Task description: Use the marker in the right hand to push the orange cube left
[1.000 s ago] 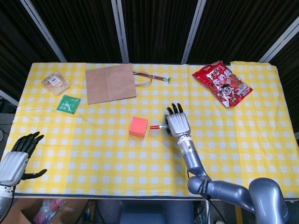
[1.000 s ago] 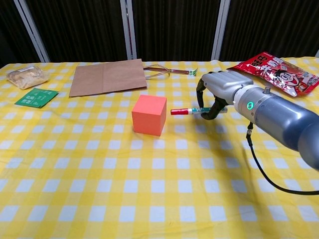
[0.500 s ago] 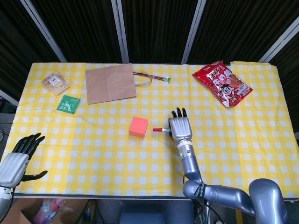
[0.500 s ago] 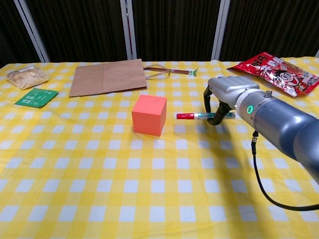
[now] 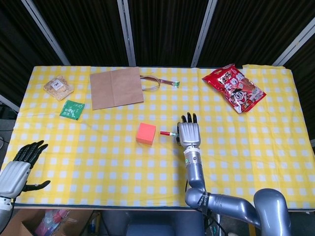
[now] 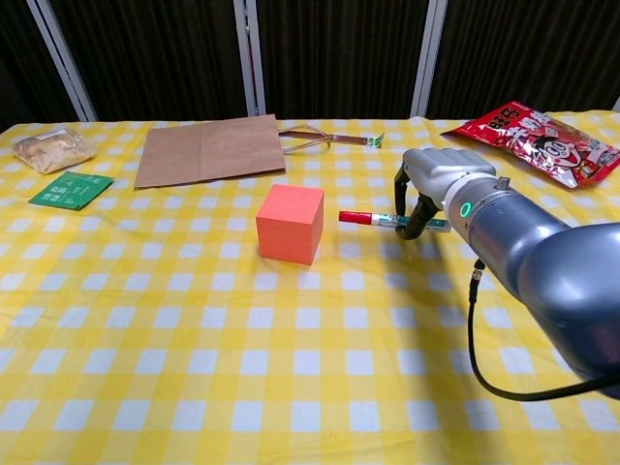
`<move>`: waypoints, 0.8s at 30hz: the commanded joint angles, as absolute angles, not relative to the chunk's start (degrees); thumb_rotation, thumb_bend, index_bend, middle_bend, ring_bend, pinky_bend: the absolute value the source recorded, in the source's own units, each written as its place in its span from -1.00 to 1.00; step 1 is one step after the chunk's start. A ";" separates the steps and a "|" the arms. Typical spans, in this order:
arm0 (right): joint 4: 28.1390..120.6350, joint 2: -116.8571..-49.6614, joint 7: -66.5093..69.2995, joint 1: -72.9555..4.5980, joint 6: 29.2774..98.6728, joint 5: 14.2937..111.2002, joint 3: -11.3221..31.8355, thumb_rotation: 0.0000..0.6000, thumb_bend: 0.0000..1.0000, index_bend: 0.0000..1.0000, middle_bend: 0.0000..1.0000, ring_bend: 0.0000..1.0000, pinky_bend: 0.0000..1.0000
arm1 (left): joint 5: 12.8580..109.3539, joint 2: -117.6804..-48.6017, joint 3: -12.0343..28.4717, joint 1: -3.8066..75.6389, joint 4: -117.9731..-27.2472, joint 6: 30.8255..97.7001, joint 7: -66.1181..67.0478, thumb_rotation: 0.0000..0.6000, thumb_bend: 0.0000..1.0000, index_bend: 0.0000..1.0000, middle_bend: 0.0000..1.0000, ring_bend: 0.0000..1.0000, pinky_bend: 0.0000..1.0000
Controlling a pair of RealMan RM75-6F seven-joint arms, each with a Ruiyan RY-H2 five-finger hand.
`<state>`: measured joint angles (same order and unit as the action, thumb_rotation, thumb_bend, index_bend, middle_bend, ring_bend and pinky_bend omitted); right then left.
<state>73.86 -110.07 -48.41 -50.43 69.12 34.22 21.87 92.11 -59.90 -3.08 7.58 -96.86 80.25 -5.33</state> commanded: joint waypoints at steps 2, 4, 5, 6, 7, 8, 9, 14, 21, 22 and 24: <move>72.17 -111.29 -46.49 -51.04 67.91 34.34 23.04 1.00 0.21 0.34 -0.60 -0.98 -1.00 | 92.23 -59.92 -3.15 7.59 -96.81 80.24 -5.31 1.00 -1.00 -1.00 -1.00 -1.00 -1.00; 71.50 -111.88 -45.29 -51.48 67.13 34.60 23.73 1.00 0.21 0.34 -0.60 -0.98 -1.00 | 92.04 -59.96 -3.12 7.64 -96.84 80.07 -5.27 1.00 -1.00 -1.00 -1.00 -1.00 -1.00; 71.37 -112.08 -44.77 -51.65 66.79 34.74 23.98 1.00 0.21 0.34 -0.60 -0.98 -1.00 | 91.96 -59.95 -3.10 7.67 -96.88 80.00 -5.29 1.00 -1.00 -1.00 -1.00 -1.00 -1.00; 71.32 -112.25 -44.31 -51.81 66.46 34.89 24.19 1.00 0.21 0.34 -0.60 -0.98 -1.00 | 91.93 -59.93 -3.09 7.69 -96.91 79.98 -5.29 1.00 -1.00 -1.00 -1.00 -1.00 -1.00; 71.30 -112.40 -43.98 -51.97 66.18 35.04 24.31 1.00 0.21 0.34 -0.60 -0.98 -1.00 | 91.93 -59.93 -3.09 7.70 -96.91 79.97 -5.28 1.00 -1.00 -1.00 -1.00 -1.00 -1.00; 71.21 -112.67 -43.77 -52.33 65.74 35.38 24.30 1.00 0.21 0.34 -0.59 -0.98 -1.00 | 92.01 -59.93 -3.14 7.73 -96.93 79.90 -5.29 1.00 -1.00 -1.00 -1.00 -1.00 -1.00; 71.01 -112.96 -43.60 -52.57 65.54 35.51 24.35 1.00 0.21 0.34 -0.60 -0.98 -1.00 | 92.07 -59.94 -3.18 7.76 -96.97 79.85 -5.31 1.00 -1.00 -1.00 -1.00 -1.00 -1.00; 69.44 -114.52 -42.45 -53.55 64.66 35.88 24.81 1.00 0.21 0.34 -0.60 -0.98 -1.00 | 92.25 -59.92 -3.28 7.81 -97.03 79.80 -5.25 1.00 -1.00 -1.00 -1.00 -1.00 -1.00; 65.62 -116.84 -41.05 -55.18 63.22 36.00 25.90 1.00 0.21 0.34 -0.60 -0.98 -1.00 | 92.12 -59.91 -3.26 7.82 -97.10 79.79 -5.32 1.00 -1.00 -1.00 -1.00 -1.00 -1.00; 65.19 -117.11 -40.84 -55.35 63.09 36.05 26.04 1.00 0.21 0.34 -0.60 -0.98 -1.00 | 92.13 -59.91 -3.27 7.83 -97.12 79.77 -5.33 1.00 -1.00 -1.00 -1.00 -1.00 -1.00; 64.80 -117.46 -40.66 -55.60 62.88 36.11 26.16 1.00 0.21 0.34 -0.60 -0.98 -1.00 | 92.18 -59.93 -3.25 7.85 -97.15 79.80 -5.29 1.00 -1.00 -1.00 -1.00 -1.00 -1.00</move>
<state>64.98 -117.27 -40.83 -55.42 63.05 36.05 26.02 92.18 -59.93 -3.26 7.85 -97.15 79.80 -5.29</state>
